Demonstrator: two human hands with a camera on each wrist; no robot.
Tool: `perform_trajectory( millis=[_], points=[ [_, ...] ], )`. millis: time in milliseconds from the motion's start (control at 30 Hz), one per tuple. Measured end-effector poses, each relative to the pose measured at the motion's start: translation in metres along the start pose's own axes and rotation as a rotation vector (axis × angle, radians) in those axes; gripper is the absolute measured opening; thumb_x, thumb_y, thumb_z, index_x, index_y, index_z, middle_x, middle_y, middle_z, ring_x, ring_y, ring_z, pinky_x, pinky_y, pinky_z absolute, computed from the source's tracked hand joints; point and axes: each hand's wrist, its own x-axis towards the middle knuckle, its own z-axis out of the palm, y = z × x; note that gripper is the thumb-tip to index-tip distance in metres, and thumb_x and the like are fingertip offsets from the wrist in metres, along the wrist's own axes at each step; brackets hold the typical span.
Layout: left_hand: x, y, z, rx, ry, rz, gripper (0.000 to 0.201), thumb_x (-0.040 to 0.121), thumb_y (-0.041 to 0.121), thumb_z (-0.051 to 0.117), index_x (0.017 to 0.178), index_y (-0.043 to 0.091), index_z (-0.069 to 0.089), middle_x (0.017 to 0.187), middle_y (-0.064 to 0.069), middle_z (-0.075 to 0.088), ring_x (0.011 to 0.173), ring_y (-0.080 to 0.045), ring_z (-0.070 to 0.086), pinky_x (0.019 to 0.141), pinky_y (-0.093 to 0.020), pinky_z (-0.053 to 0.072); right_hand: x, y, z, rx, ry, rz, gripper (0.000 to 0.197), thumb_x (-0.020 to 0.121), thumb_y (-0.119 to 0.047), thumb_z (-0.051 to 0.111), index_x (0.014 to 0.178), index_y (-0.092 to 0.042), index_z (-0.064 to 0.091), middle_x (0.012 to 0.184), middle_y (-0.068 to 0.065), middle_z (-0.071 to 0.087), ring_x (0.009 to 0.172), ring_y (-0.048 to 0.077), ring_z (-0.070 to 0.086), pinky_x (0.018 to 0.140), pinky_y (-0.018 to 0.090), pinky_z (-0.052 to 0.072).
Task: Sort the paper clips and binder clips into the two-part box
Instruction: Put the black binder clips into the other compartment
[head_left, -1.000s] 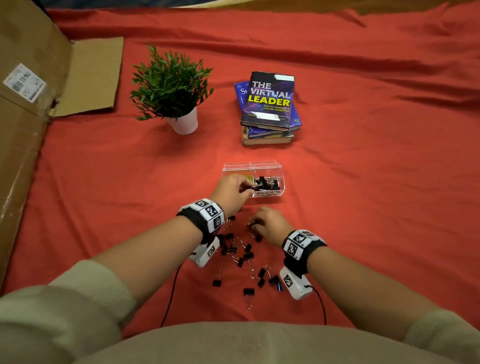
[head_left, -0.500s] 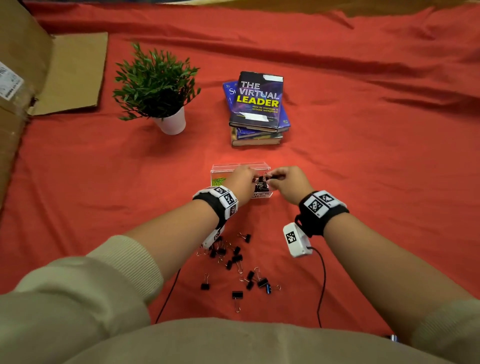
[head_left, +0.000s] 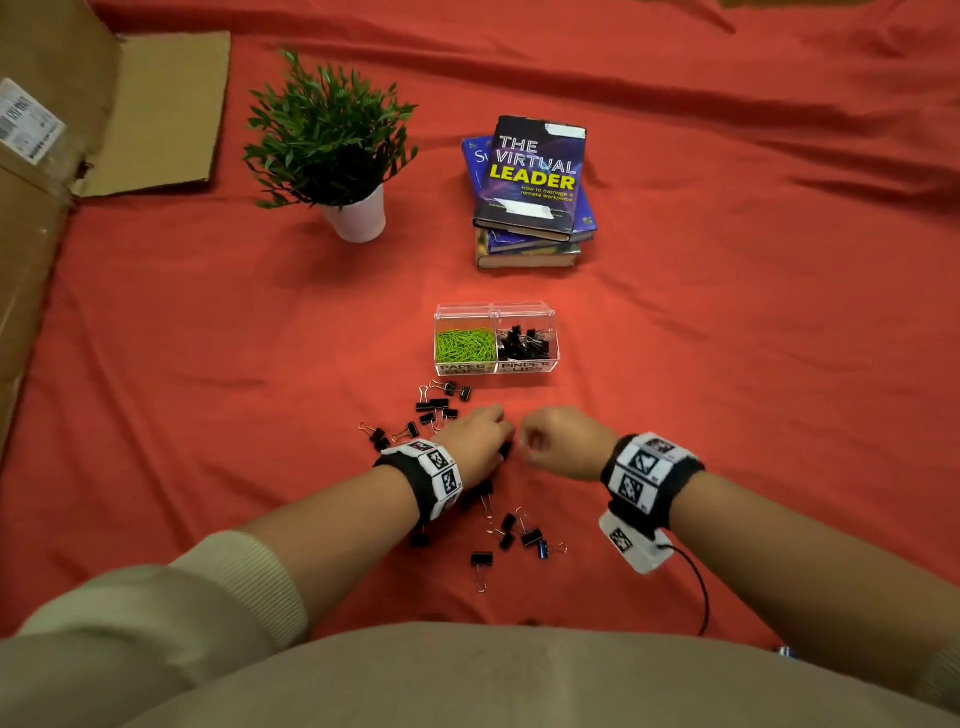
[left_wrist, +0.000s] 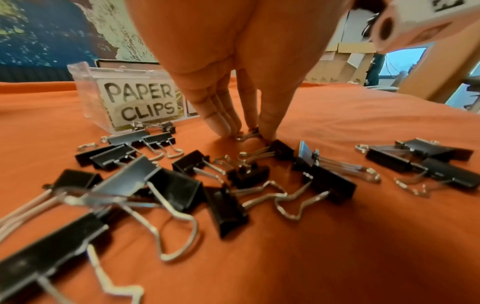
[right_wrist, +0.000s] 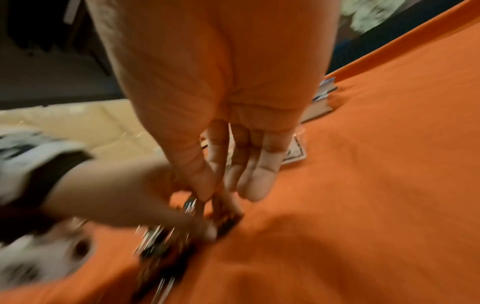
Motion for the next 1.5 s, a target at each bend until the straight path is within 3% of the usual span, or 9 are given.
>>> perform_trajectory(
  millis=[233,467,533,633,967,1100,1200,1300,1500],
  points=[
    [-0.008,-0.003,-0.004,-0.120,0.069,-0.002,0.023,0.087,0.021,0.055,0.106,0.008,0.053,0.108,-0.009,0.055,0.102,-0.027,0.054,0.086,-0.035,0.043,-0.042,0.005,0.060,-0.288,-0.296,-0.065,0.048,0.074,-0.026,0.068,0.118,-0.022,0.050,0.114,0.006,0.043,0.101,0.025,0.049,0.079,0.042,0.050],
    [-0.030,-0.009,-0.001,-0.100,0.007,0.044,0.039,0.087,0.022,0.050,0.126,0.023,0.050,0.110,-0.004,0.057,0.099,-0.023,0.055,0.080,-0.032,0.046,-0.045,0.010,0.069,-0.274,-0.240,-0.121,0.028,0.081,-0.011,0.051,0.108,-0.013,0.058,0.112,0.010,0.049,0.102,0.031,0.052,0.080,0.042,0.046],
    [-0.036,-0.009,0.003,-0.024,-0.029,0.086,0.039,0.090,0.025,0.047,0.129,0.030,0.050,0.107,-0.004,0.052,0.096,-0.022,0.054,0.076,-0.031,0.043,-0.042,0.014,0.068,-0.279,-0.203,-0.114,0.027,0.080,-0.010,0.050,0.106,-0.010,0.057,0.109,0.011,0.050,0.099,0.032,0.053,0.080,0.042,0.046],
    [-0.044,-0.006,0.009,0.052,-0.070,0.126,0.032,0.091,0.023,0.045,0.122,0.024,0.055,0.109,-0.007,0.047,0.092,-0.027,0.056,0.069,-0.034,0.043,-0.036,0.022,0.064,-0.240,-0.144,-0.075,0.027,0.078,-0.010,0.051,0.105,-0.007,0.056,0.107,0.012,0.051,0.096,0.032,0.054,0.079,0.040,0.045],
    [-0.046,-0.007,0.014,0.101,-0.145,0.142,0.032,0.090,0.016,0.052,0.123,0.015,0.051,0.115,-0.010,0.043,0.098,-0.030,0.054,0.080,-0.042,0.050,0.013,0.017,-0.018,0.119,0.395,0.105,0.017,0.081,-0.014,0.063,0.098,-0.015,0.065,0.089,0.001,0.053,0.074,0.013,0.052,0.070,0.025,0.044],
    [-0.044,-0.010,0.013,0.054,-0.149,0.082,0.031,0.088,0.016,0.059,0.117,0.014,0.049,0.113,-0.010,0.042,0.096,-0.030,0.054,0.078,-0.043,0.049,0.049,0.012,-0.043,0.085,0.452,0.136,0.021,0.082,-0.013,0.062,0.103,-0.013,0.064,0.099,0.009,0.056,0.080,0.017,0.051,0.074,0.024,0.040],
    [-0.043,-0.012,0.012,0.017,-0.128,0.040,0.030,0.087,0.016,0.059,0.115,0.012,0.049,0.113,-0.009,0.044,0.093,-0.030,0.055,0.077,-0.042,0.048,0.058,0.012,-0.043,0.062,0.426,0.137,0.027,0.083,-0.013,0.062,0.110,-0.013,0.063,0.113,0.013,0.055,0.094,0.025,0.056,0.085,0.028,0.042],
    [-0.044,-0.015,0.013,-0.061,-0.069,0.001,0.025,0.087,0.016,0.060,0.109,0.010,0.050,0.111,-0.009,0.046,0.093,-0.030,0.056,0.078,-0.040,0.047,0.044,0.005,-0.030,-0.026,0.355,0.048,0.028,0.083,-0.016,0.062,0.111,-0.015,0.061,0.110,0.006,0.053,0.094,0.019,0.052,0.087,0.030,0.043],
    [-0.044,-0.018,0.010,-0.327,0.113,-0.066,0.013,0.086,0.012,0.062,0.096,0.008,0.057,0.100,-0.006,0.059,0.093,-0.024,0.056,0.077,-0.026,0.040,-0.006,0.000,0.031,-0.180,-0.145,-0.111,0.024,0.076,-0.014,0.063,0.099,-0.009,0.062,0.103,0.009,0.056,0.099,0.023,0.051,0.087,0.035,0.045]
  ],
)
